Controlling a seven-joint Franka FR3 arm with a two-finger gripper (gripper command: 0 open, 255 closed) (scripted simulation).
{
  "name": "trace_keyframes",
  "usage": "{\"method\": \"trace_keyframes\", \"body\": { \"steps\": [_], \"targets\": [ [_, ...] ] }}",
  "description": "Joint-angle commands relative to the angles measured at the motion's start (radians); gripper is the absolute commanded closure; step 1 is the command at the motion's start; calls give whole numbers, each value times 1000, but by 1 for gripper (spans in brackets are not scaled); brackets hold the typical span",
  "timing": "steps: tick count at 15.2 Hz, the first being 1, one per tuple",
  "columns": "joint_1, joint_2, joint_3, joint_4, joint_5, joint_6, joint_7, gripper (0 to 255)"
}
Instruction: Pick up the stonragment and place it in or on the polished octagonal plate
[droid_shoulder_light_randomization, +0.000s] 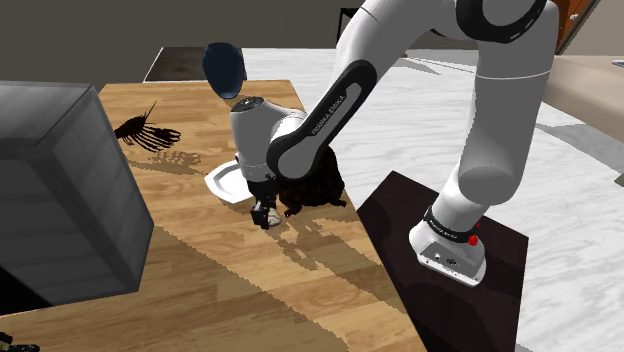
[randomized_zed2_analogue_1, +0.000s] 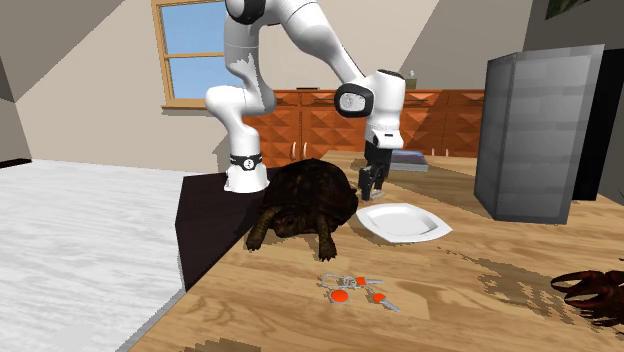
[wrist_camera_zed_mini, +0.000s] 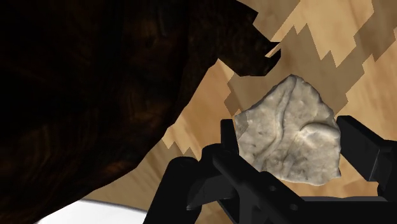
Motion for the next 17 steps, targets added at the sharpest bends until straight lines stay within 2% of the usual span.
{"method": "trace_keyframes", "body": {
  "steps": [1,17],
  "targets": [
    [-6,-18,8,1,15,-17,-9,255],
    [-51,-196,62,40,153,-203,-98,255]
  ]
}}
